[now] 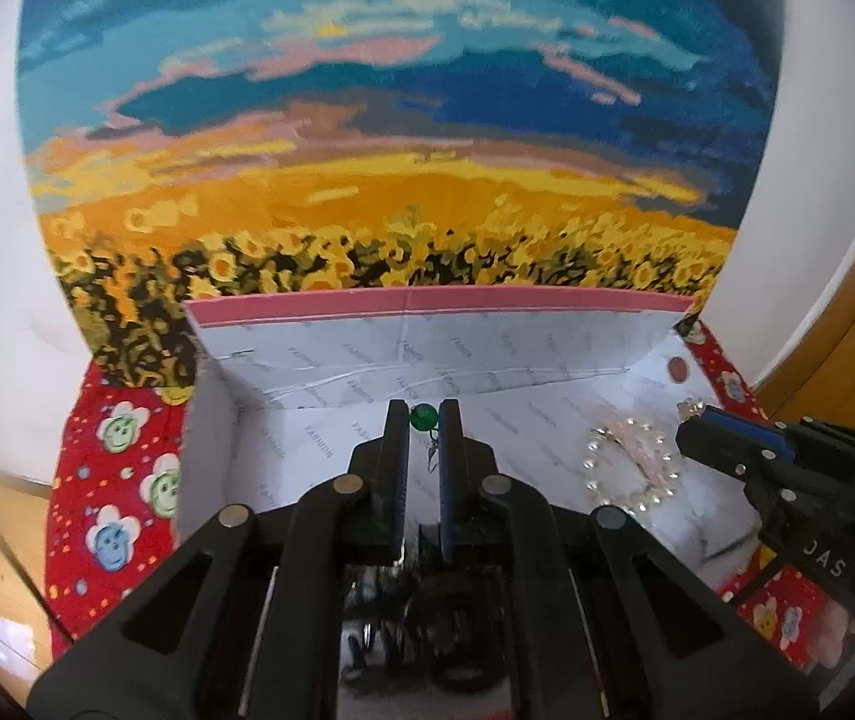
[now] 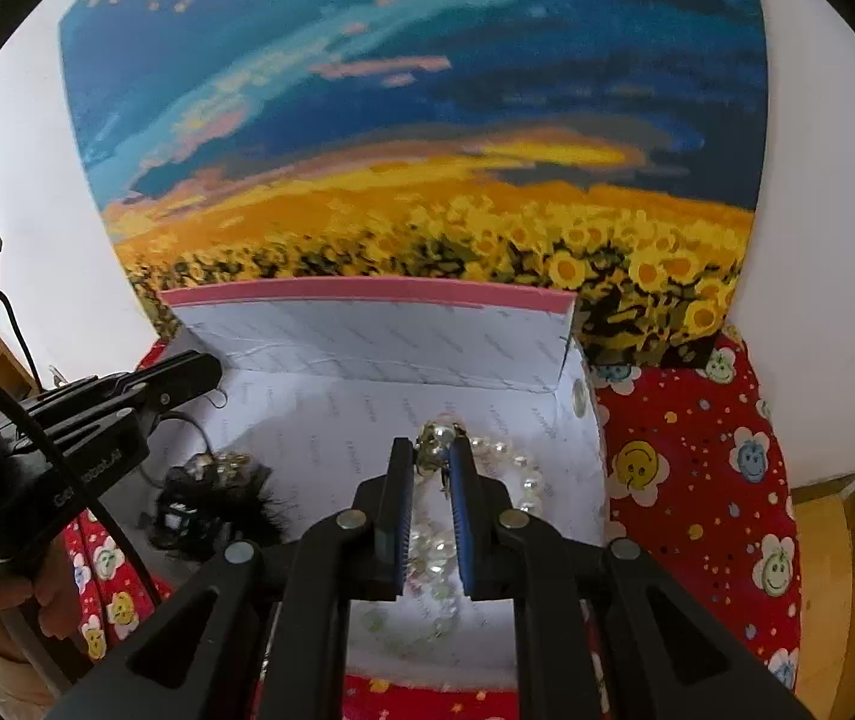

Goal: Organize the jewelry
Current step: 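Carry both earrings into the pink box and open both tools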

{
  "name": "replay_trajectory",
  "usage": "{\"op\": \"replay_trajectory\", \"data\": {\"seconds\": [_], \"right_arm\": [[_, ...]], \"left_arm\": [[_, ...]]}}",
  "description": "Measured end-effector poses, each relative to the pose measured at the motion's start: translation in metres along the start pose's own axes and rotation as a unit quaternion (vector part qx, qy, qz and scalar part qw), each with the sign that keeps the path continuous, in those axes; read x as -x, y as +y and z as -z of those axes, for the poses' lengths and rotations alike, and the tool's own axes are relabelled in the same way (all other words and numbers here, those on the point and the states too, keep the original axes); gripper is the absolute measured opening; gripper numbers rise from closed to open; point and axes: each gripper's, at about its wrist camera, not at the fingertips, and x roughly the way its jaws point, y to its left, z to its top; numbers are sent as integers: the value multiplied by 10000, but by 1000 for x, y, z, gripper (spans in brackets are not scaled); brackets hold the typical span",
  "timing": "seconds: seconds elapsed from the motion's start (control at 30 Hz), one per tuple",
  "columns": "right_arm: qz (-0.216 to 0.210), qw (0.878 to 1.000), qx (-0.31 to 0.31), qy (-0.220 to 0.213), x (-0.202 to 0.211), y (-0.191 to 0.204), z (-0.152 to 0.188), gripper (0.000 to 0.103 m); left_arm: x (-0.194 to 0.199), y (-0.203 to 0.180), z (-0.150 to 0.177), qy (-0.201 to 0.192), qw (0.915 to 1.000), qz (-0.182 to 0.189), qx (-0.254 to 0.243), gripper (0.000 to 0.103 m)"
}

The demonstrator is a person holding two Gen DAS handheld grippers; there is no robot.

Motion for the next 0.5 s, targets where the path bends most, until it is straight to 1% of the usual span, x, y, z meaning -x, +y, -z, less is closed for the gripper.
{"op": "replay_trajectory", "data": {"seconds": [0.2,0.5], "right_arm": [[39,9999,-82,141,-20,-11,1,14],[14,9996,-151,220,-36,-17,0,14]], "left_arm": [[-20,3,2,158,9999,-7,56,1],[-28,5,4,316,9994,-76,90,1]]}}
